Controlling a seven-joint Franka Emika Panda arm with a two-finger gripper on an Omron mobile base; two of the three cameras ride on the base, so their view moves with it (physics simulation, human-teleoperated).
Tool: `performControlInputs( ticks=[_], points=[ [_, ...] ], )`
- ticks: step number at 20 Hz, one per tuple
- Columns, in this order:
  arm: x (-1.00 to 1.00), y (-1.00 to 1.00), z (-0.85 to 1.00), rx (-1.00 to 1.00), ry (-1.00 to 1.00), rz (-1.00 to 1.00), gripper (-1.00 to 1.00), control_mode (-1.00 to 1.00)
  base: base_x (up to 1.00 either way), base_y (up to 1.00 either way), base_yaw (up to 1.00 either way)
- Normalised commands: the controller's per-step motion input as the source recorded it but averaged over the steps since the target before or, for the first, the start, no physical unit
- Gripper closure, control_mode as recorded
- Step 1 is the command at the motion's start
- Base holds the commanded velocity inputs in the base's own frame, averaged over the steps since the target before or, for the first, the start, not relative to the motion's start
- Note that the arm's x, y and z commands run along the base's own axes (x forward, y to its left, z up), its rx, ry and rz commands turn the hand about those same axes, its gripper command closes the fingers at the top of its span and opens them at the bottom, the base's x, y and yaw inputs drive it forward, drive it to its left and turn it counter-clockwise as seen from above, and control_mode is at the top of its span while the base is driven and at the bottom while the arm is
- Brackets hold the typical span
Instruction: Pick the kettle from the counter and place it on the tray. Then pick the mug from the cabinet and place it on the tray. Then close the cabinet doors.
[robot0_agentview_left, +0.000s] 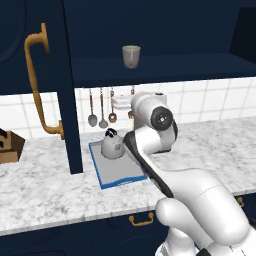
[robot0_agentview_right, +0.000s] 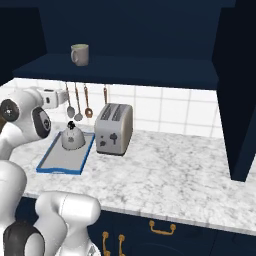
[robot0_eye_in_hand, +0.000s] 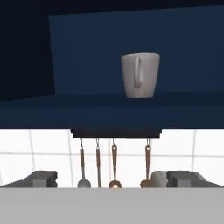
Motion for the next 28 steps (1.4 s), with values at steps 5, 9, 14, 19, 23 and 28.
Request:
performControlInputs(
  ticks=[5,9,14,19,23,28],
  points=[
    [-0.02,-0.02,1.0,0.05,-0.23,0.0,-1.0,-1.0,0.0,0.0,0.0],
    [0.0,-0.06,0.97,0.01,-0.12,-0.02,-1.0,-1.0,0.0,0.0,0.0],
    [0.02,0.0,0.09,0.0,0.0,-0.01,-1.0,-1.0,0.0,0.0,0.0],
    [0.13,-0.13,0.0,0.0,0.05,0.0,-1.0,-1.0,0.0,0.0,0.0],
    [0.37,-0.18,0.0,0.0,0.11,0.0,-1.0,-1.0,0.0,0.0,0.0],
    [0.5,-0.1,0.0,0.0,0.06,0.0,-1.0,-1.0,0.0,0.0,0.0]
  ],
)
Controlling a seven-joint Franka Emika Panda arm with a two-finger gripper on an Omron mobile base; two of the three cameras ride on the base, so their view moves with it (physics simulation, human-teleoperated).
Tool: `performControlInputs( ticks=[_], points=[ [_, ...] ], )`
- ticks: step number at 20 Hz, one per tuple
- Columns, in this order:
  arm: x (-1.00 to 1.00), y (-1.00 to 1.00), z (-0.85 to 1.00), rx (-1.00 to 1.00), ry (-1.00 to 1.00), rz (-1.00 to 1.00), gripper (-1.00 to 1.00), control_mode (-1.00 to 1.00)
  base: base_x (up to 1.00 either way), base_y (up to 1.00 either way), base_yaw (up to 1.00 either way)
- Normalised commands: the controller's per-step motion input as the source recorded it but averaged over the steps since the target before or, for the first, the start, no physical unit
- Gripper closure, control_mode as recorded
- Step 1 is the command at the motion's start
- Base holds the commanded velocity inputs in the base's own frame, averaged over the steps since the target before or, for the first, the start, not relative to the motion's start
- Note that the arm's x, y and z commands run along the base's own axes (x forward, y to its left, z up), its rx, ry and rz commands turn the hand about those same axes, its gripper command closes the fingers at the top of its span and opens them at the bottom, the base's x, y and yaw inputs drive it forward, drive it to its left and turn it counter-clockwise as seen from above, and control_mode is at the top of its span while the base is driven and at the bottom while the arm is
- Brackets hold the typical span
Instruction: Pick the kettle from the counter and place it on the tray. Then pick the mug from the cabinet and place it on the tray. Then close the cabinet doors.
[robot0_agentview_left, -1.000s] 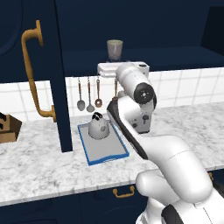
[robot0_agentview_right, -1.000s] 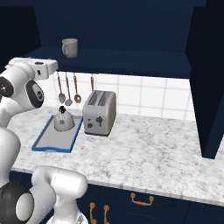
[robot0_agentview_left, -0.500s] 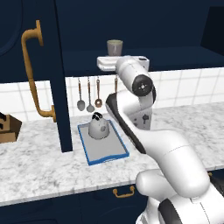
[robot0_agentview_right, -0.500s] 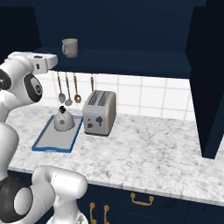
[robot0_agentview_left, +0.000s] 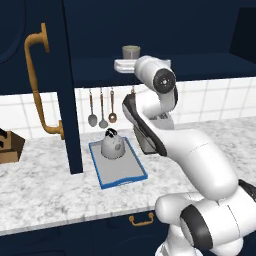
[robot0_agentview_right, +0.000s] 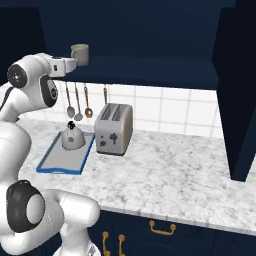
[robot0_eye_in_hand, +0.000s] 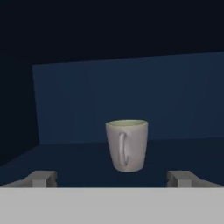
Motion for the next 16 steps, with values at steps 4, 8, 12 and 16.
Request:
performControlInputs(
  ticks=[4,8,12,16],
  points=[
    [0.56,0.0,0.0,0.0,0.01,0.0,-1.0,-1.0,0.0,0.0,0.0],
    [0.5,0.0,0.0,0.0,0.01,0.0,-1.0,-1.0,0.0,0.0,0.0],
    [0.41,0.0,-0.06,0.0,0.01,0.0,-1.0,-1.0,0.0,0.0,0.0],
    [0.34,0.0,-0.2,0.0,0.01,0.0,-1.0,-1.0,0.0,0.0,0.0]
  ],
)
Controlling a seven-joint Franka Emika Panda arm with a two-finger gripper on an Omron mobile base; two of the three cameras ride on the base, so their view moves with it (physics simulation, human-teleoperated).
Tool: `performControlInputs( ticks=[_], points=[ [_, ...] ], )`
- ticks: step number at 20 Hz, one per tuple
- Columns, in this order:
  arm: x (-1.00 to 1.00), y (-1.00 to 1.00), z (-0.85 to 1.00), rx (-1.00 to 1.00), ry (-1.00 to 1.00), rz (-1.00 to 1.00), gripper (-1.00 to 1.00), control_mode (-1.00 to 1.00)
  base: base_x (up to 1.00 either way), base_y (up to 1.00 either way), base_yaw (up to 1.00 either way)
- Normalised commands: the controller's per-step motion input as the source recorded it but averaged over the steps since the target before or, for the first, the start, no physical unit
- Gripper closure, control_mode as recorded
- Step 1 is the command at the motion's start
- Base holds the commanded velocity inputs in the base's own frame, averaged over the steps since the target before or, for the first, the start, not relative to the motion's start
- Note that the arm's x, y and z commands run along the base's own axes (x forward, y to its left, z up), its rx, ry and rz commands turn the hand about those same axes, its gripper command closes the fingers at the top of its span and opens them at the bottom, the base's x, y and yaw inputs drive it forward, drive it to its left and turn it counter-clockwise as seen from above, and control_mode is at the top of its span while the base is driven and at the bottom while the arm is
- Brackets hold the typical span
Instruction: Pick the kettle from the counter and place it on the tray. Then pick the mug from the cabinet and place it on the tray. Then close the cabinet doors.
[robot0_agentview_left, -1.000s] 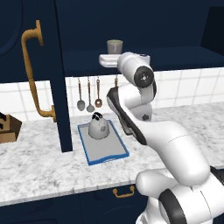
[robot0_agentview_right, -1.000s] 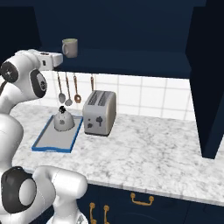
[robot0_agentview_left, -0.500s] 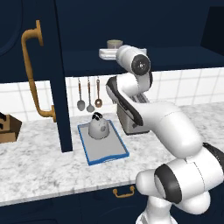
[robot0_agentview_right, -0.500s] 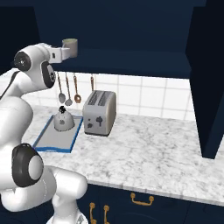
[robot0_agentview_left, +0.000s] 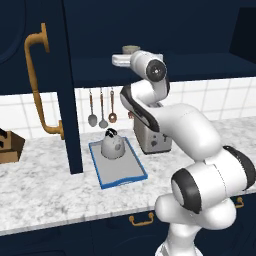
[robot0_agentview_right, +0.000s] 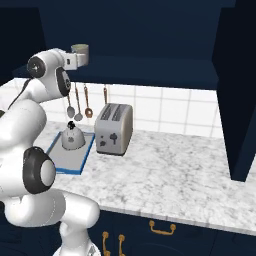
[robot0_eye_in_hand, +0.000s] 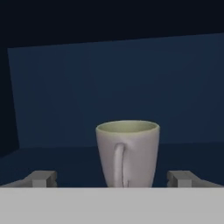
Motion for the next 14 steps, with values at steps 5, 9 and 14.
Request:
performControlInputs(
  ticks=[5,9,14],
  points=[
    [0.31,0.0,-0.16,0.0,0.0,0.0,-1.0,-1.0,0.0,0.0,0.0],
    [0.28,0.0,-0.06,0.0,0.0,0.0,-1.0,-1.0,0.0,0.0,0.0],
    [0.21,0.0,-0.02,0.0,0.0,0.0,-1.0,-1.0,0.0,0.0,0.0]
  ],
)
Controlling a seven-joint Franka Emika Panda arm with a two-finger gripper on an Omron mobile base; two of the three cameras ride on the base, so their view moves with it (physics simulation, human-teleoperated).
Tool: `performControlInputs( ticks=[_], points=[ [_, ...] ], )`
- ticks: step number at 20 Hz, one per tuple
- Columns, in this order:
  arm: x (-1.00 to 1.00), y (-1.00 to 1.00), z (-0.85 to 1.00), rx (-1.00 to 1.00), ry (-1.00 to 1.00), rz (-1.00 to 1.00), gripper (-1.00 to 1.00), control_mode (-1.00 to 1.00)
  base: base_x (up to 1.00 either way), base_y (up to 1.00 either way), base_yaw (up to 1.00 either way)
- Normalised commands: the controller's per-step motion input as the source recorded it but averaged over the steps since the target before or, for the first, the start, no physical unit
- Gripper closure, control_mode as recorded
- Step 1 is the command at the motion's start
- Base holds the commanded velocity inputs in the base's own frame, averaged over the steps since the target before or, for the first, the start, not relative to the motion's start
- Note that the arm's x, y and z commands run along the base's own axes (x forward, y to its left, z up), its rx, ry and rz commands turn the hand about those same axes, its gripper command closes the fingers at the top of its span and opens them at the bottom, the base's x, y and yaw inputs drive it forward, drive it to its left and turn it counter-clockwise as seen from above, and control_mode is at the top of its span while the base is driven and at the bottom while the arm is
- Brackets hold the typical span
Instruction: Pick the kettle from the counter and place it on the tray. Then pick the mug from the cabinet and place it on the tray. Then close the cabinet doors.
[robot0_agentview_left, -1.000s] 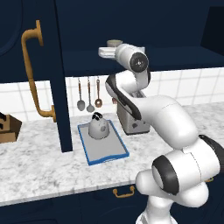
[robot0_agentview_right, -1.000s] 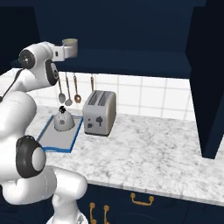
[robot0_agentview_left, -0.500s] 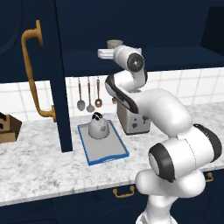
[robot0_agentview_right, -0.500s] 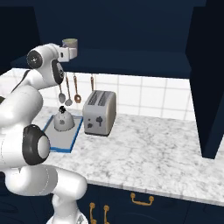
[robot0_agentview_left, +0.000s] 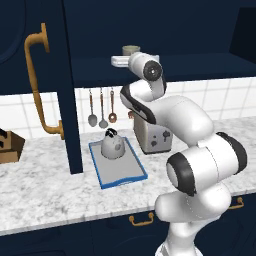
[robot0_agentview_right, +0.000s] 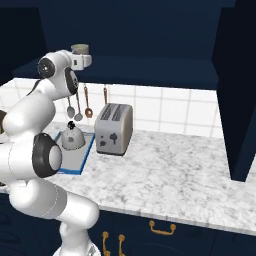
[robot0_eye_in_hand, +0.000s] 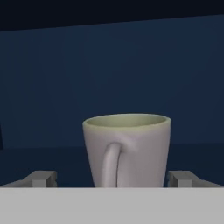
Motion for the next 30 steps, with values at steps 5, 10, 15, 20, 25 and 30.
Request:
performControlInputs(
  ticks=[5,10,15,20,25,30],
  points=[
    [0.0,0.0,0.0,0.0,0.0,0.0,1.0,-1.0,0.0,0.0,0.0],
    [0.0,0.0,0.0,0.0,0.0,0.0,1.0,-1.0,0.0,0.0,0.0],
    [0.0,0.0,0.0,0.0,0.01,0.0,1.0,-1.0,0.0,0.0,0.0],
    [-0.01,0.0,0.0,0.0,0.0,0.0,1.0,-1.0,0.0,0.0,0.0],
    [-0.58,0.0,0.0,0.0,-0.12,0.11,1.0,-1.0,0.0,0.0,0.0],
    [-0.87,0.01,0.11,-0.01,-0.11,0.43,1.0,-1.0,0.0,0.0,0.0]
  ],
)
